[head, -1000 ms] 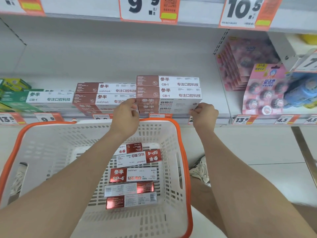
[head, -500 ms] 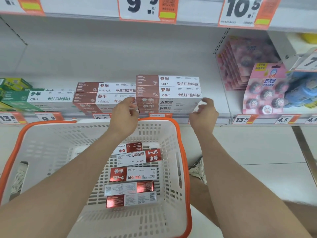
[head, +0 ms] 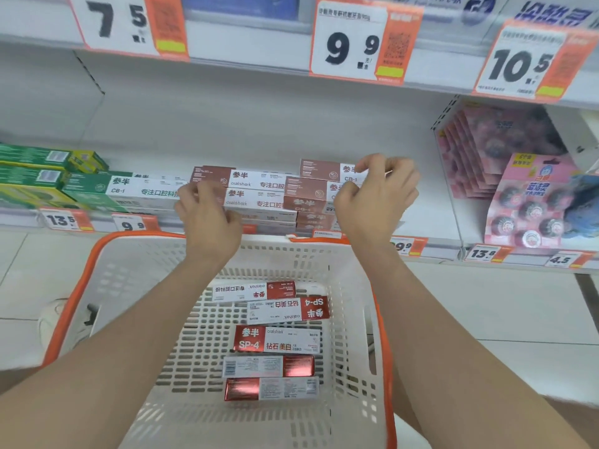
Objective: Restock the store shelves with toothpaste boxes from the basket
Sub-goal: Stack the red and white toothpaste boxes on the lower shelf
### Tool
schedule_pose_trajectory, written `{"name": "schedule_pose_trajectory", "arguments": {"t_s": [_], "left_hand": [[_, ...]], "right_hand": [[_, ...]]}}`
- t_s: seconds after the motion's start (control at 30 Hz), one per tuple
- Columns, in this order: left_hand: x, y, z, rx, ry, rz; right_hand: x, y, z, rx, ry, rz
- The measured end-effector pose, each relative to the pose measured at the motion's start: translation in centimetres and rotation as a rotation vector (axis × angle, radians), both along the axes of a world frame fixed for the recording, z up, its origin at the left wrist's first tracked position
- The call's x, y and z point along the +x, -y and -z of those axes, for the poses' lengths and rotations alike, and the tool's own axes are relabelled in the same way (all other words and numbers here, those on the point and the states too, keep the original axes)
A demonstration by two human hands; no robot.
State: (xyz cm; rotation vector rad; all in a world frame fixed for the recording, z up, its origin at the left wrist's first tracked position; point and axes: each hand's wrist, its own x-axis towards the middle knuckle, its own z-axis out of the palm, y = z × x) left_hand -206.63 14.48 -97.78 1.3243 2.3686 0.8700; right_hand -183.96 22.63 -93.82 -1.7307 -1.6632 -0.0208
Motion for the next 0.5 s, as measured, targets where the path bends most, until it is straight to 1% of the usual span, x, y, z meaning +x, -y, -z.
{"name": "schedule_pose_trajectory", "arguments": {"t_s": [0.07,0.13,0.2,0.27,0.33,0.43,0.47,0.5], "left_hand": [[0.0,-0.3,-0.3,0.037,0.068,0.097],[1.4,-0.8,-1.0,0.038,0.169,0.226],[3.3,-1.4,-1.6,-0.001,0.215,0.313],[4.6,-2.3,-1.5,-0.050,0.264,0.330],[5.3,-3.0,-1.1,-0.062,0.278,0.357],[6.1,-3.0,-1.1,-0.031,0.298,0.357],[6.4,-3.0,-1.0,-0.024,0.314,0.352],[6.7,-3.0,-1.0,-0.016,0.331,0.353]], "right_hand": [[0.2,-0.1,1.3,-0.099,0.118,-0.128],[1.2,0.0,2.6,-0.176,0.221,-0.188],[2.3,0.2,3.2,-0.166,0.189,-0.157],[3.3,0.5,3.5,-0.128,0.104,-0.074],[4.5,0.6,4.1,-0.152,-0.031,0.060],[6.6,0.4,4.6,-0.251,-0.427,0.187],[7.3,0.3,4.7,-0.298,-0.527,0.207],[7.9,0.4,4.6,-0.335,-0.589,0.217]]}}
